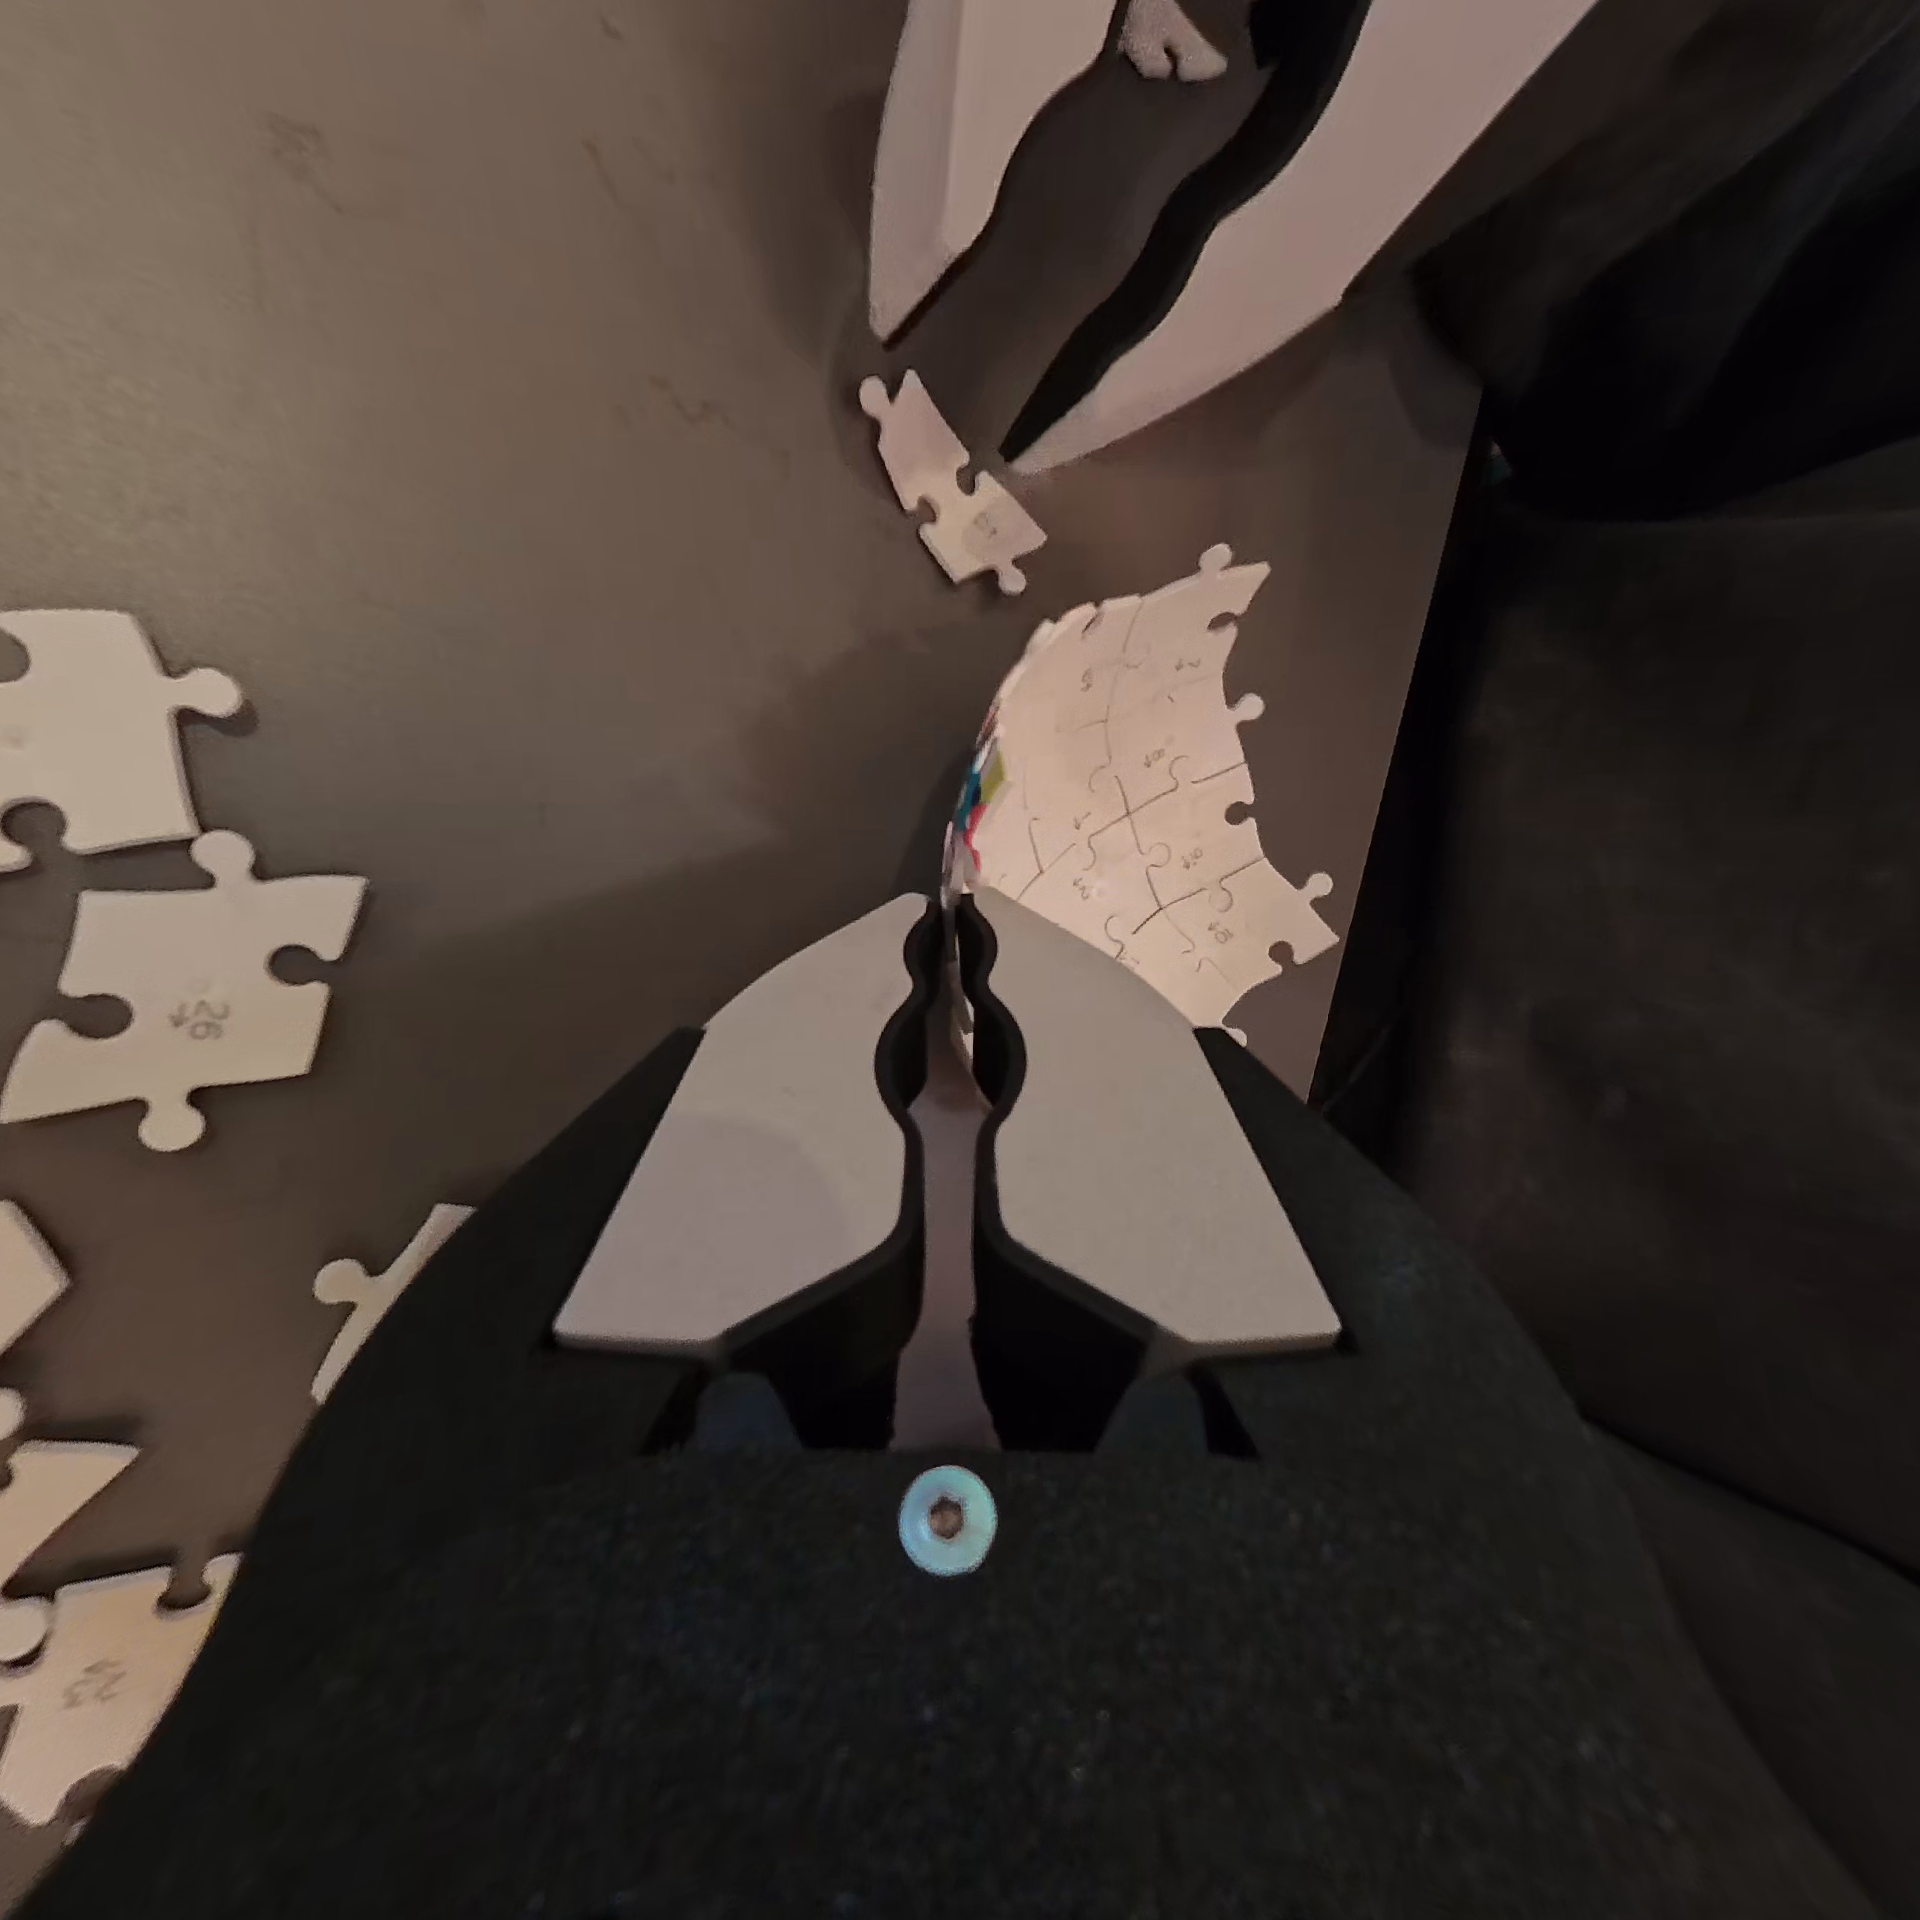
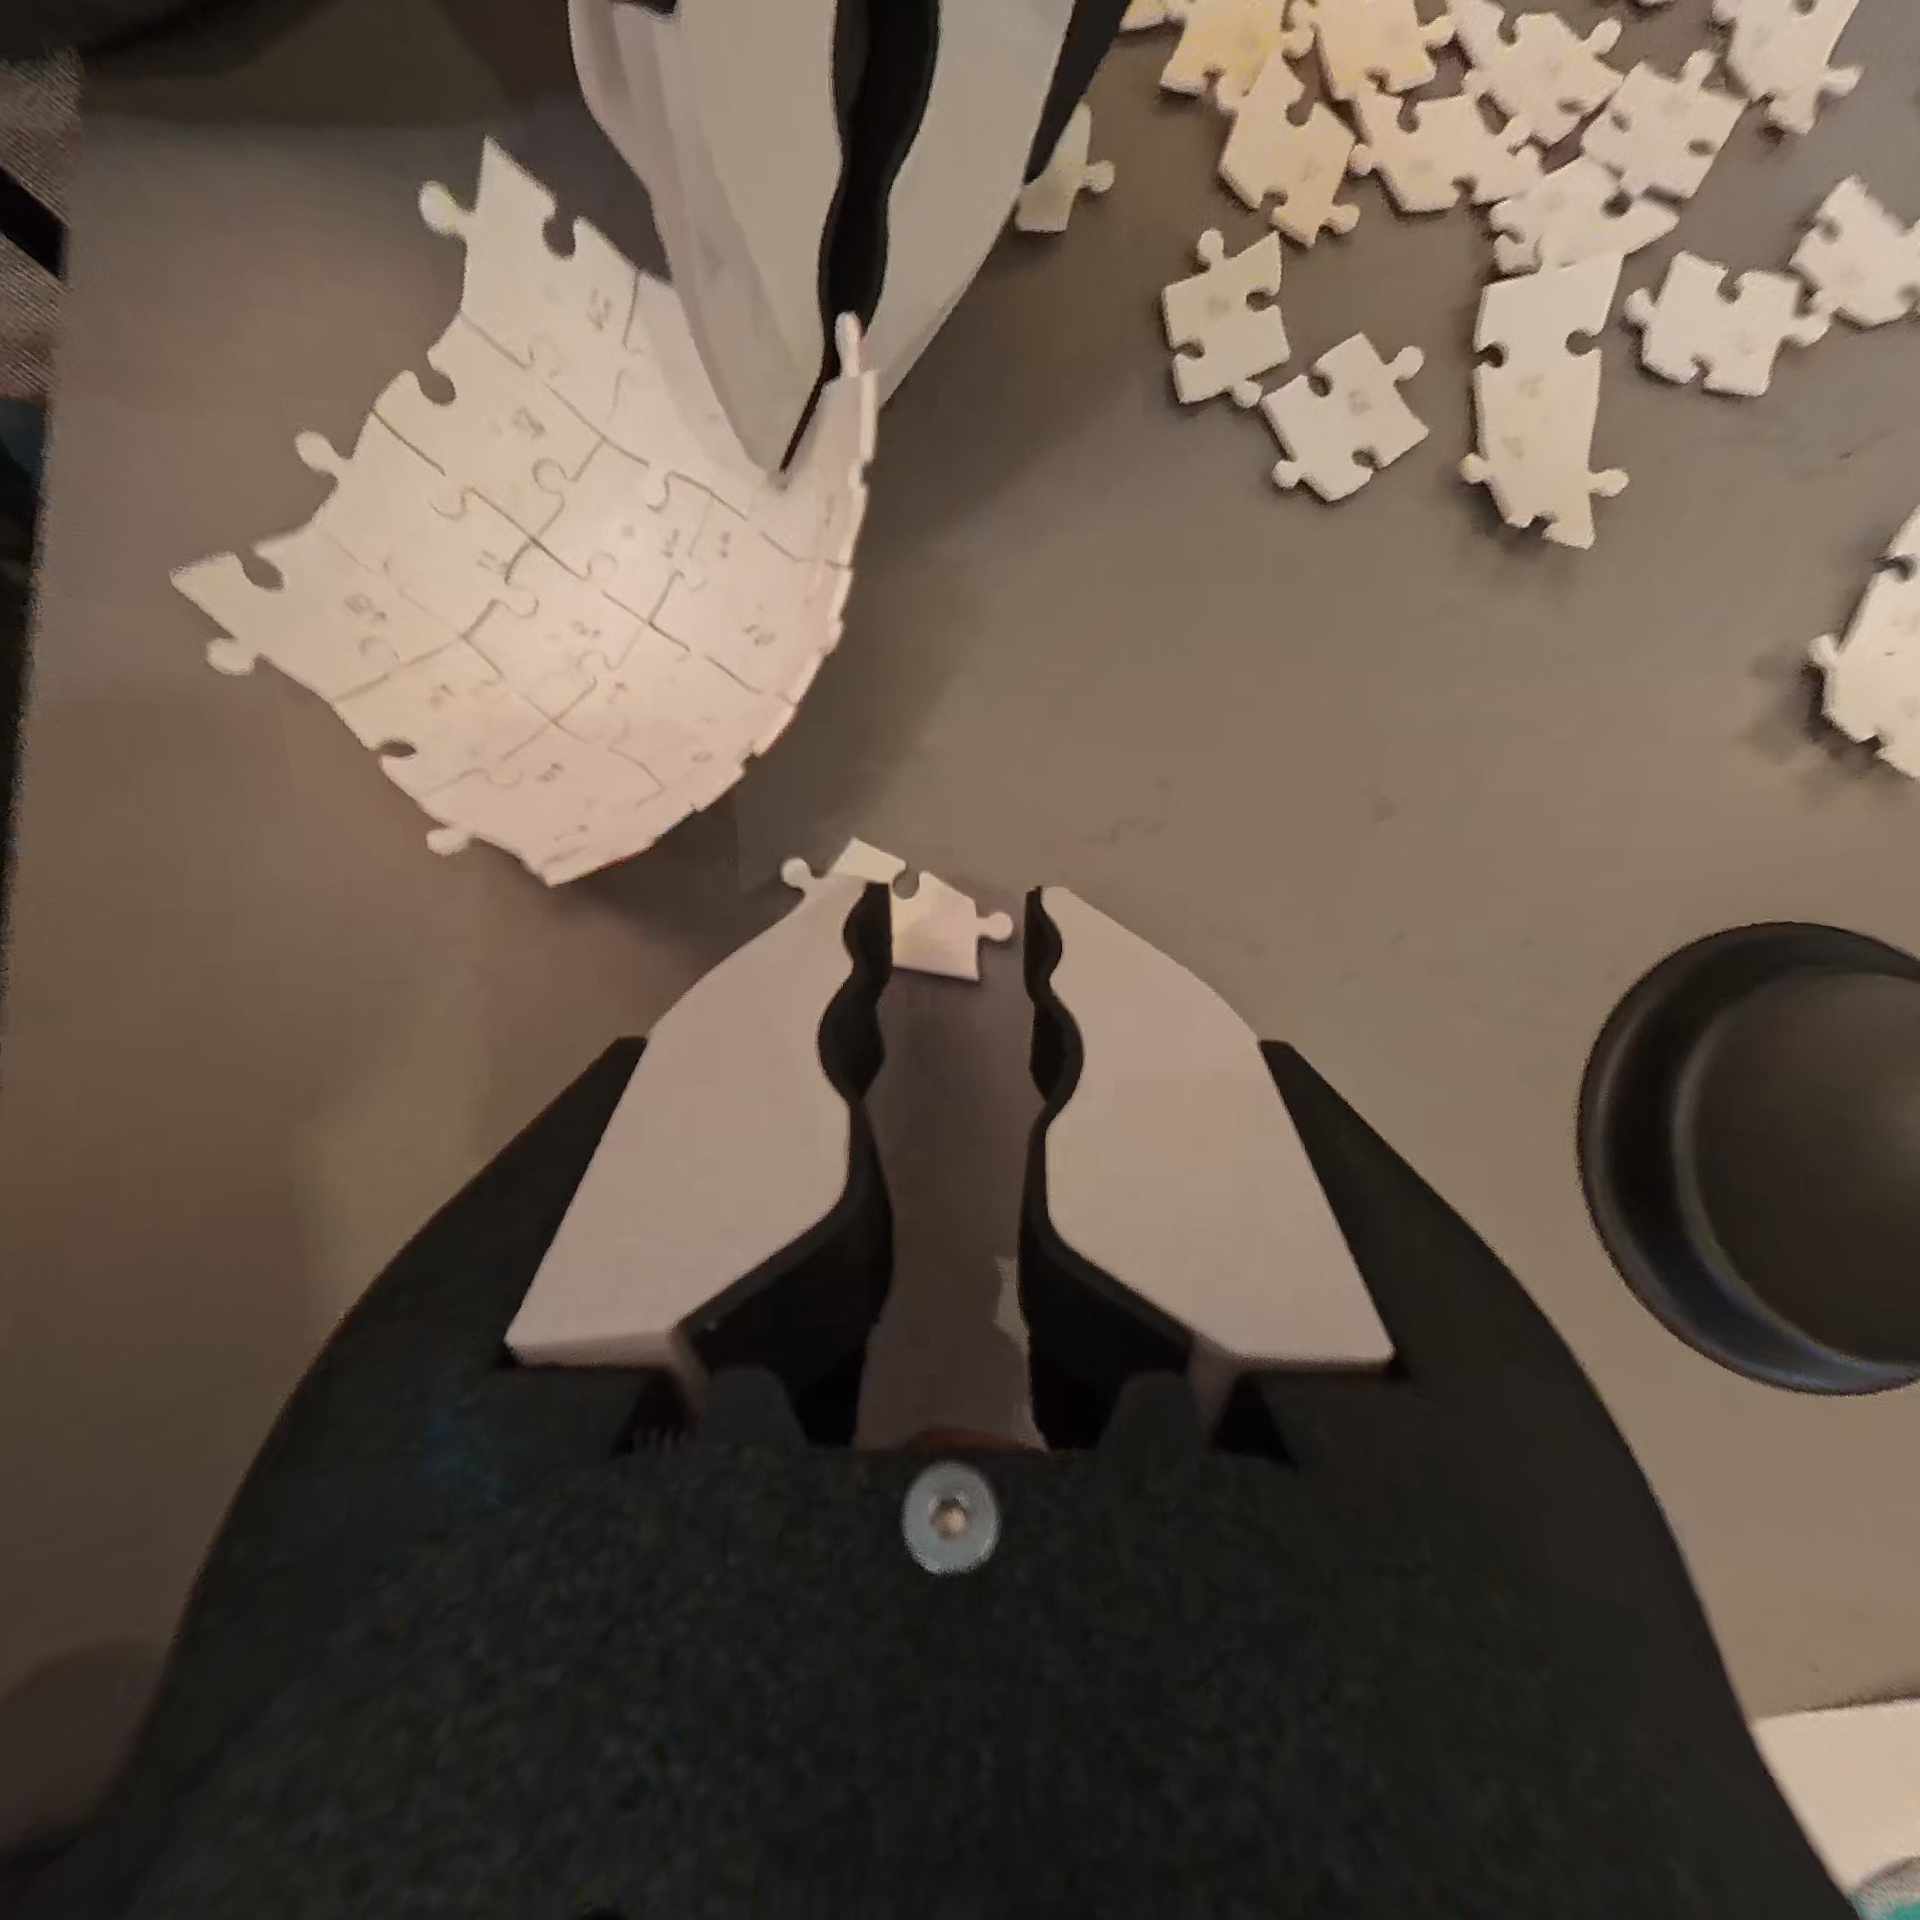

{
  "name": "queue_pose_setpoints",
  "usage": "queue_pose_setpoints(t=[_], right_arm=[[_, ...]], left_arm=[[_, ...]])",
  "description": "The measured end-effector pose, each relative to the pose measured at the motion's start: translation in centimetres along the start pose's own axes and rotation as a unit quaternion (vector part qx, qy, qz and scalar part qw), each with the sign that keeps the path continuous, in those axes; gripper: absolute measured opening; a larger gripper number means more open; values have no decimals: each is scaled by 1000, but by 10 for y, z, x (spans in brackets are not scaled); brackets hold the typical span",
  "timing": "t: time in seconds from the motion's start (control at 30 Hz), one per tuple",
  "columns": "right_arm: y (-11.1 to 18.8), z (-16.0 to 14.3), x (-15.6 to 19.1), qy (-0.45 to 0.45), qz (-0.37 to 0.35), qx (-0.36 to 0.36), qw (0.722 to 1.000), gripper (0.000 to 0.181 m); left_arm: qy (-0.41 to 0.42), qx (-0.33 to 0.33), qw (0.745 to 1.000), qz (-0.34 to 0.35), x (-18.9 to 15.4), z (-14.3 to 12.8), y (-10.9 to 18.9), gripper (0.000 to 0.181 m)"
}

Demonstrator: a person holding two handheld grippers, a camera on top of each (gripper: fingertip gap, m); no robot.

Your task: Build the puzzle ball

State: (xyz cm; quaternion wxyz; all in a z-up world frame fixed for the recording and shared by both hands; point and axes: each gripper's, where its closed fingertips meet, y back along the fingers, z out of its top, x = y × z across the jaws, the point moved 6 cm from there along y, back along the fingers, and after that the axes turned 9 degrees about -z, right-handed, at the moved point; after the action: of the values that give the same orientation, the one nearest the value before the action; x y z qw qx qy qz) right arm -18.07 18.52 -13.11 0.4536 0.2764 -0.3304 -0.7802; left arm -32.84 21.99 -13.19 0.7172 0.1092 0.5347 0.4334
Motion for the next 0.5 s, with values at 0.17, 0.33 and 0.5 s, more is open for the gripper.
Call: queue_pose_setpoints(t=[0.17,0.33,0.5], right_arm=[[-11,-4,-6,-65,47,56,995,19],[-12,-6,1,-40,40,62,996,0],[-10,-7,1,-36,32,70,996,0]], left_arm=[[1,-4,1000,-1,0,-1,0,2],[0,-9,1000,1,-1,-2,-1,2],[1,-6,1000,-12,-2,-3,-5,2]])
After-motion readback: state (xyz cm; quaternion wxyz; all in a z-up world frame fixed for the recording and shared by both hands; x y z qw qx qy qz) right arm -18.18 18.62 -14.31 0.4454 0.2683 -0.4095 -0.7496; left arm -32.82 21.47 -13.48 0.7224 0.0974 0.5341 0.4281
